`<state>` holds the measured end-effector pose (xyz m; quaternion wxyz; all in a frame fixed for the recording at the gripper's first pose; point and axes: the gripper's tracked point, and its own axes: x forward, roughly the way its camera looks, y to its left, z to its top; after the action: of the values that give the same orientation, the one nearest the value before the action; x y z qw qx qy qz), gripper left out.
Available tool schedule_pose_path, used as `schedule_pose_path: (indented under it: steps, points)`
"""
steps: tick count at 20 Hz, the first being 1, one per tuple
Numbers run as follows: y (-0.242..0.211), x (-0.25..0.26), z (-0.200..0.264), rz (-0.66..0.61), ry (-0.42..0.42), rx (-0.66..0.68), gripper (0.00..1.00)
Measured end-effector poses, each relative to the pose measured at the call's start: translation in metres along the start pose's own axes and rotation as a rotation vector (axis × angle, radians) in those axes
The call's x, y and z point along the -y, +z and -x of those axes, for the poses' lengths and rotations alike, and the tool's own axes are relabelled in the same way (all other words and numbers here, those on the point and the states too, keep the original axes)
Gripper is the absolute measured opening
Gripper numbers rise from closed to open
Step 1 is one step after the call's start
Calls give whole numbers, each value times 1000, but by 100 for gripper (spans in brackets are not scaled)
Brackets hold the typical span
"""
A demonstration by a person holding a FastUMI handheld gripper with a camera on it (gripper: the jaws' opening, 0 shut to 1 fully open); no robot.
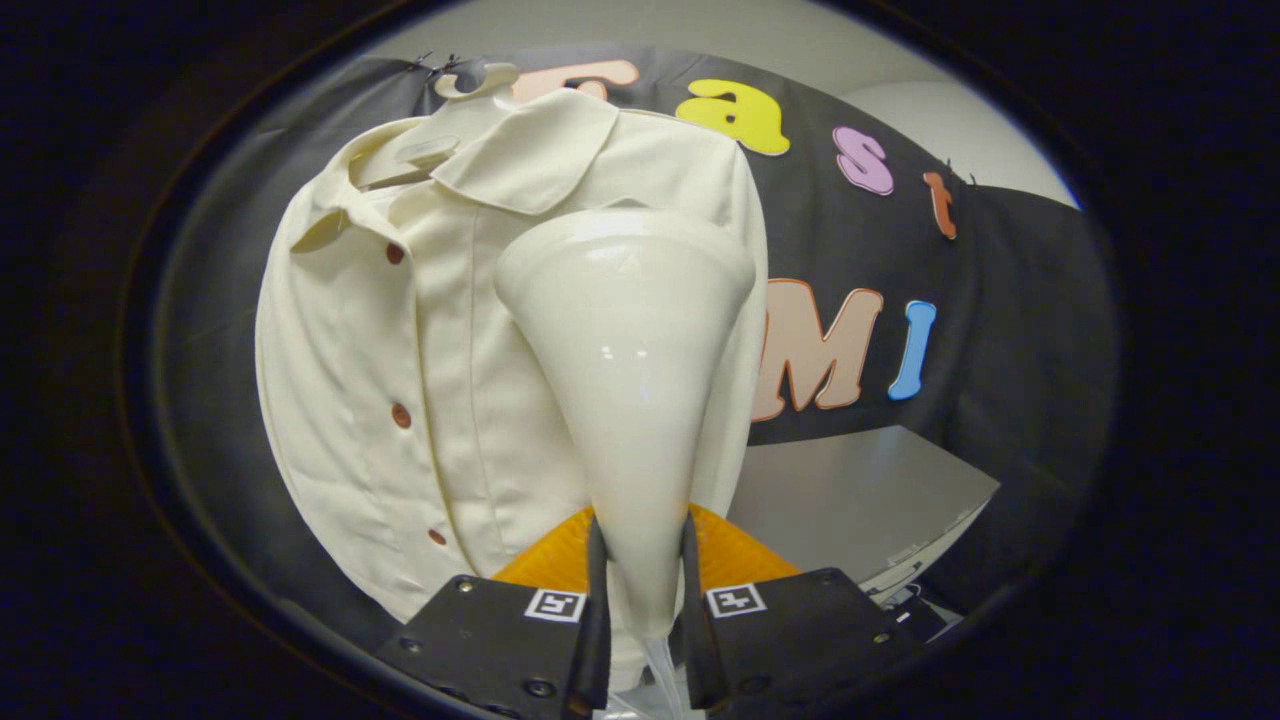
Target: Iron the clothes twice with a garment steamer, once on the left side and once on the right side.
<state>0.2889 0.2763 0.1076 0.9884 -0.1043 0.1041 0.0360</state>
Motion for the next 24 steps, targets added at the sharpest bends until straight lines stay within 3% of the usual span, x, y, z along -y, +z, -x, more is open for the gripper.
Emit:
schedule_pose_path:
  steps: [9, 24]
  points:
    - [-60, -5, -4, -26, -21, -20, 30]
    - [-219, -10, 1, -49, -60, -216, 30]
